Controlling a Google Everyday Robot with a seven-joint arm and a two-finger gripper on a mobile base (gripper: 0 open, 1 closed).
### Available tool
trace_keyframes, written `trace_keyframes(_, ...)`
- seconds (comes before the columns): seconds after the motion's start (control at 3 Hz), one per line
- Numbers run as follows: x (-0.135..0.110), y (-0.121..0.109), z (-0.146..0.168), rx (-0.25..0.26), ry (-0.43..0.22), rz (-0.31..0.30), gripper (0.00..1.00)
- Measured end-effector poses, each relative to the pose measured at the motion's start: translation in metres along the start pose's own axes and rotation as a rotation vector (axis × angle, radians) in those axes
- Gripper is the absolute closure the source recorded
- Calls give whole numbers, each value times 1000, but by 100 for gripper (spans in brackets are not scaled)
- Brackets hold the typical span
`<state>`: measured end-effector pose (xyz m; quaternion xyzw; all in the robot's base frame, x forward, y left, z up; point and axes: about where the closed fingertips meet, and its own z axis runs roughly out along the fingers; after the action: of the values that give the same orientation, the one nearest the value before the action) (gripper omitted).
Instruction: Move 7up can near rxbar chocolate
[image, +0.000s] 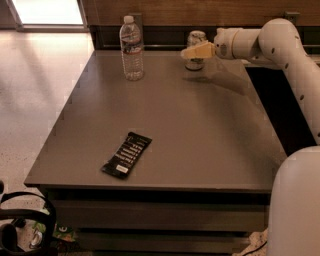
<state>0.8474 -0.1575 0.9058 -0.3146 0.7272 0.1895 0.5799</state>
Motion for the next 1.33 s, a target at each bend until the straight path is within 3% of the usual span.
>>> trace_keyframes(1.33, 3, 10, 13, -21, 3, 3, 96)
